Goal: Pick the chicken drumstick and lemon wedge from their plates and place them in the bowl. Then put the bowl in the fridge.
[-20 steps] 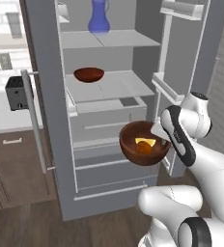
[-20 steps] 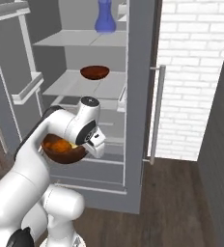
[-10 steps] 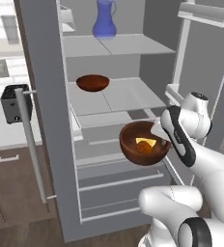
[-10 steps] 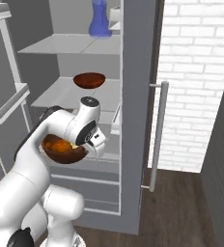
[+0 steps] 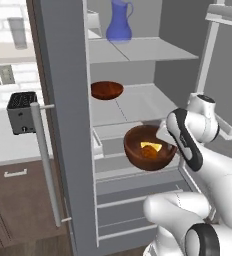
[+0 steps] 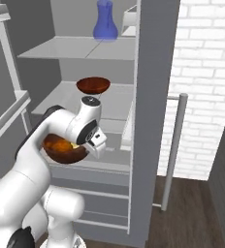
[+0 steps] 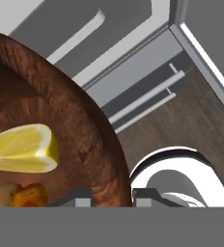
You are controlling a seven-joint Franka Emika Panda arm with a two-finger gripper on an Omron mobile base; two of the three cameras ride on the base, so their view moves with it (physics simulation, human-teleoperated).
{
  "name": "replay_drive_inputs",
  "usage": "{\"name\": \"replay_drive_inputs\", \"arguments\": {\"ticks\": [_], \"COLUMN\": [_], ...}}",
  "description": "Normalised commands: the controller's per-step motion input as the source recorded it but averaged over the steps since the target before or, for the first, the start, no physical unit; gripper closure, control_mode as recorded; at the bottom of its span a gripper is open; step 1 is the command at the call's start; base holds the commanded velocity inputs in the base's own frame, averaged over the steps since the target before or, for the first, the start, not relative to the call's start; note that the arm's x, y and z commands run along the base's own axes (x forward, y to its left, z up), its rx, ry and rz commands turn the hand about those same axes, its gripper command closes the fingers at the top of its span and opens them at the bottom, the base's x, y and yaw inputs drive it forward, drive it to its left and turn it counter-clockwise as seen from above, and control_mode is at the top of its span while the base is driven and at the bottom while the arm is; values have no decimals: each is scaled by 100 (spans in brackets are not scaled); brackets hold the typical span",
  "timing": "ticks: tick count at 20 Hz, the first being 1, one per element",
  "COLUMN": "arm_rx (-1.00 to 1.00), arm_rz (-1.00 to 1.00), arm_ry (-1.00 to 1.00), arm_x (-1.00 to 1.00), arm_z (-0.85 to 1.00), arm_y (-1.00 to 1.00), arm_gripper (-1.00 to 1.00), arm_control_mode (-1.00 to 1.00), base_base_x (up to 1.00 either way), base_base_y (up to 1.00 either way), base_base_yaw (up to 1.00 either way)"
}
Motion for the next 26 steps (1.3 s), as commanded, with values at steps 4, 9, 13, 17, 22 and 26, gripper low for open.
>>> {"name": "replay_drive_inputs", "arguments": {"ticks": [4,9,13,17,22,26], "arm_rx": [-7,0,0,0,7,19], "arm_rz": [-5,-15,-15,-21,-19,-26], "arm_ry": [-3,-1,-2,-5,-6,0], "arm_x": [0,41,62,91,93,71], "arm_z": [0,4,27,44,46,7], "arm_y": [1,1,-16,0,0,-3], "arm_gripper": [100,100,100,100,100,100], "arm_control_mode": [-100,-100,-100,-100,-100,-100], "base_base_x": [0,0,0,0,0,0], "base_base_y": [0,0,0,0,0,0], "base_base_yaw": [0,0,0,0,0,0]}}
